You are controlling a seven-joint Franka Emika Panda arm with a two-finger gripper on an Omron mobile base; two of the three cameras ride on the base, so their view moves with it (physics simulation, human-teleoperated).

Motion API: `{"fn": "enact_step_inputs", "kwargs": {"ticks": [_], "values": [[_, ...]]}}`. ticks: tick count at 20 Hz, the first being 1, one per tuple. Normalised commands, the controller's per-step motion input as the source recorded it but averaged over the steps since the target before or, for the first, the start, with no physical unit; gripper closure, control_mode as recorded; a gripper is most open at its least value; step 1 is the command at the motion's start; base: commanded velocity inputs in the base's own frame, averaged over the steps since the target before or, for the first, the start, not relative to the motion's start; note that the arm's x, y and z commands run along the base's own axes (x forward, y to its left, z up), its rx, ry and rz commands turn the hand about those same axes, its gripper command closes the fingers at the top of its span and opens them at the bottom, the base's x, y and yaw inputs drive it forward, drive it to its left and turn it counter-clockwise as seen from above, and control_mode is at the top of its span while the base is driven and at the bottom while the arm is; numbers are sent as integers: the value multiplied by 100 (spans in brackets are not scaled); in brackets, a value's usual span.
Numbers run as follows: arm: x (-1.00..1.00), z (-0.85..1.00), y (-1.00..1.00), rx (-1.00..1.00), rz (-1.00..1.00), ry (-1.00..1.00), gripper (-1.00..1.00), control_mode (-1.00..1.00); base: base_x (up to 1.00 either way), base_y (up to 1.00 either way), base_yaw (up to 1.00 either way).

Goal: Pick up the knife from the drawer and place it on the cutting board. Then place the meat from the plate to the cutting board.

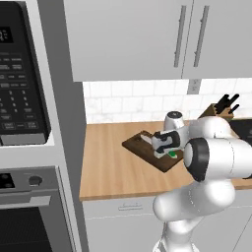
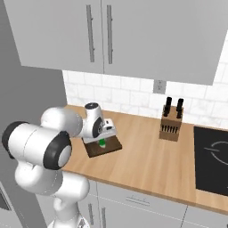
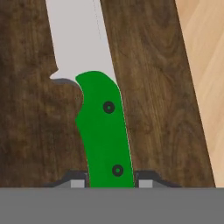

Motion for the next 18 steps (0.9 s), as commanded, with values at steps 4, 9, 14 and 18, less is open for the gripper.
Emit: {"fn": "enact_step_inputs", "kwargs": {"ticks": [4, 9, 14, 18], "values": [[-3, 9, 0, 0, 0, 0, -100, -100, 0, 0, 0], [-34, 44, 8, 0, 0, -3, -100, -100, 0, 0, 0], [-96, 51, 8, 0, 0, -3, -100, -100, 0, 0, 0], [-66, 60, 0, 0, 0, 0, -100, -100, 0, 0, 0]]}}
